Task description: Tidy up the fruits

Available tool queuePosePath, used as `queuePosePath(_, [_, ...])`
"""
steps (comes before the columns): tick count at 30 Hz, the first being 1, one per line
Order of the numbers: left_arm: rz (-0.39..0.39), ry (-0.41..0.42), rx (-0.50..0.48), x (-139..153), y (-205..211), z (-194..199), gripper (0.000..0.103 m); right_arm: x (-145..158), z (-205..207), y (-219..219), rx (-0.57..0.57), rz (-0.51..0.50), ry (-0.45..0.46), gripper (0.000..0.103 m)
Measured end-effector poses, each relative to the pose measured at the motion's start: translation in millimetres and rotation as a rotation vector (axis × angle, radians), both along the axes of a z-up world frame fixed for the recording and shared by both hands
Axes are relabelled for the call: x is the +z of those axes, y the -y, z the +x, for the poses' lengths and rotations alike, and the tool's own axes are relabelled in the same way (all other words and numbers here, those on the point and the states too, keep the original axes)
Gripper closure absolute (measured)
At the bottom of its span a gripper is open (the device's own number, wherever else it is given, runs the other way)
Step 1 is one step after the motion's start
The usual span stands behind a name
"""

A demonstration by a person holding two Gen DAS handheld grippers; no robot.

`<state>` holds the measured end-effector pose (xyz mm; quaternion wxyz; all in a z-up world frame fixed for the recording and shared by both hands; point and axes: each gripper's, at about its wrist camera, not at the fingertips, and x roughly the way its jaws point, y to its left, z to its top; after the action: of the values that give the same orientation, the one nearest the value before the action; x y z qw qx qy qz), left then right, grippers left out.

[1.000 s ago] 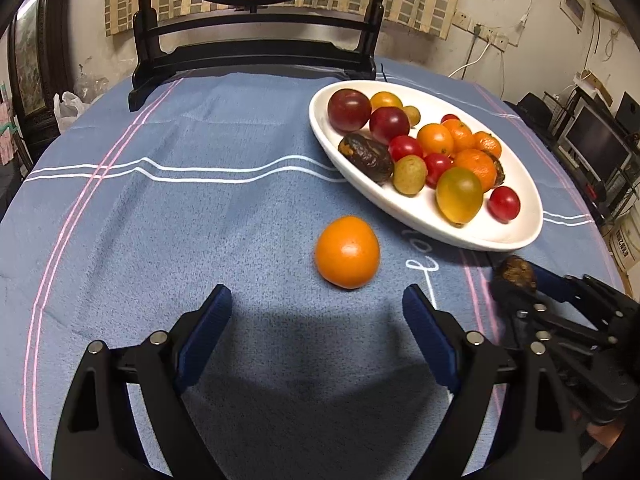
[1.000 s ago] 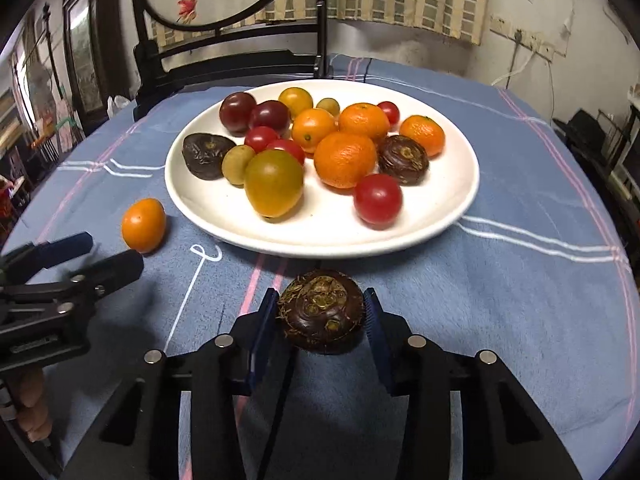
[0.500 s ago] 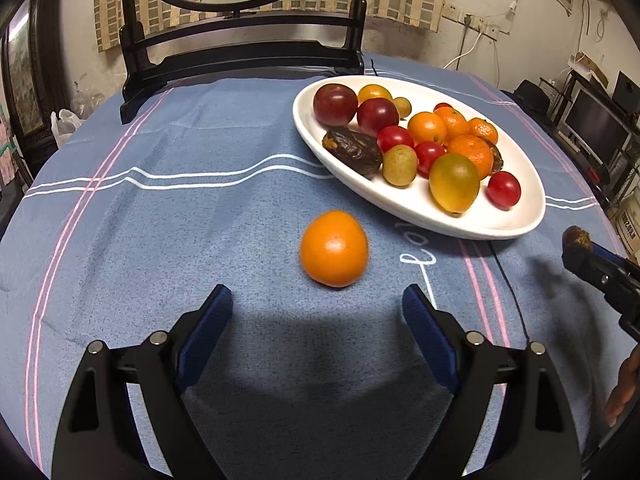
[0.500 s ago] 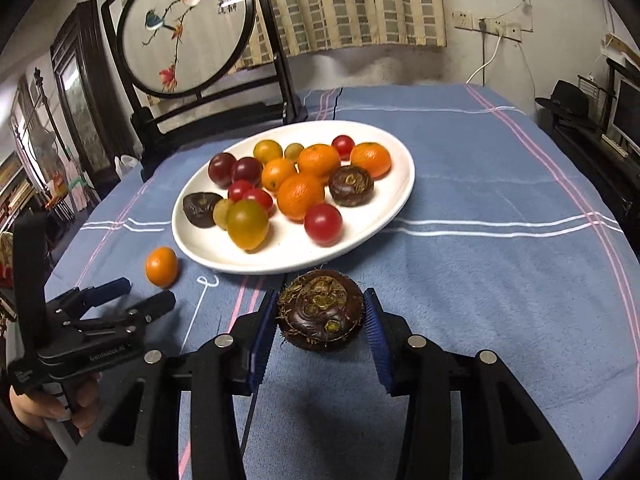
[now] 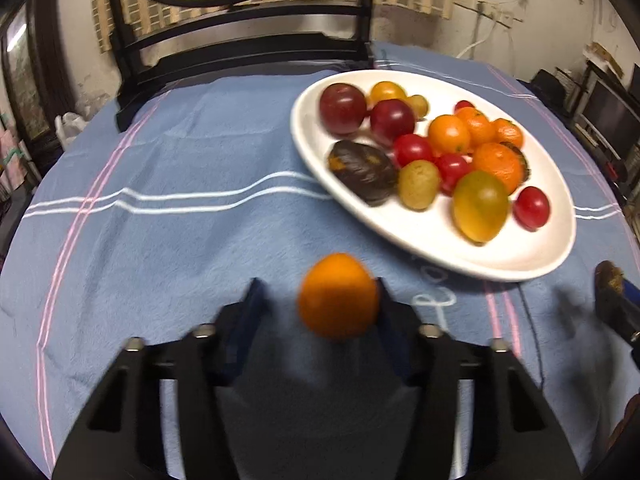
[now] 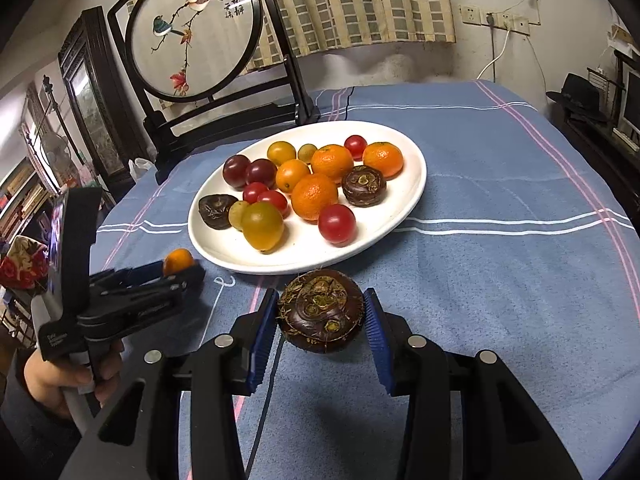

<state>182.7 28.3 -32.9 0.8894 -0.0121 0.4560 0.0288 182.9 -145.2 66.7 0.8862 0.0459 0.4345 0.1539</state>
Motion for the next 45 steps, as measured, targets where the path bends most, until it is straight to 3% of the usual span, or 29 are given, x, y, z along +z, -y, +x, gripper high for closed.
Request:
queuePosePath(1, [-0.001, 0.002, -0.016, 1.1, 3.2, -0.1, 0.068, -0.2, -0.4, -0.5, 0.003, -0.001, -0.001, 0.059])
queuePosePath(3, [0.022, 0.001, -0.017, 3.4, 8.4, -3.6, 0.068, 0.5, -1.4, -1.8, 0.007, -0.002, 0.004, 0.059])
queuePosePath(10, [-0.004, 0.053, -0.090, 32.9, 22.7, -26.3, 0.068, 12.3, -5.5, -0.9, 0.002, -0.003, 0.064, 0.059])
queuePosePath(15, [-0.018, 0.087, -0.097, 54.0, 23.7, -20.0, 0.068, 23.7, -0.8, -3.0, 0.006, 0.007, 0.083, 0.059])
queuePosePath(21, [-0.004, 0.117, -0.091, 72.1, 34.5, 15.3, 0.068, 34.4, 28.0, -21.8, 0.048, -0.050, 0.124, 0.059])
queuePosePath(32, [0.001, 0.086, -0.049, 58.4, 38.8, 80.7, 0.068, 8.9, 88.0, -28.2, -0.020, -0.078, 0.083, 0.059])
queuePosePath(34, [0.011, 0.085, -0.041, 58.0, 39.6, 85.2, 0.052, 7.8, 92.1, -23.8, -0.047, -0.070, 0.092, 0.049])
queuePosePath(35, [0.023, 0.093, -0.034, 58.8, 40.3, 85.3, 0.038, 9.0, 91.4, -20.3, -0.064, -0.066, 0.104, 0.046])
queuePosePath(36, [0.033, 0.107, -0.031, 60.4, 40.9, 84.1, 0.034, 10.1, 90.1, -17.5, -0.067, -0.059, 0.107, 0.046])
queuePosePath(40, [0.034, 0.125, -0.046, 63.7, 43.7, 74.1, 0.030, 13.8, 82.7, -7.5, -0.066, -0.028, 0.096, 0.045])
queuePosePath(45, [0.019, 0.132, -0.048, 65.0, 43.3, 56.0, 0.023, 16.8, 64.3, -1.0, -0.057, -0.023, 0.080, 0.035])
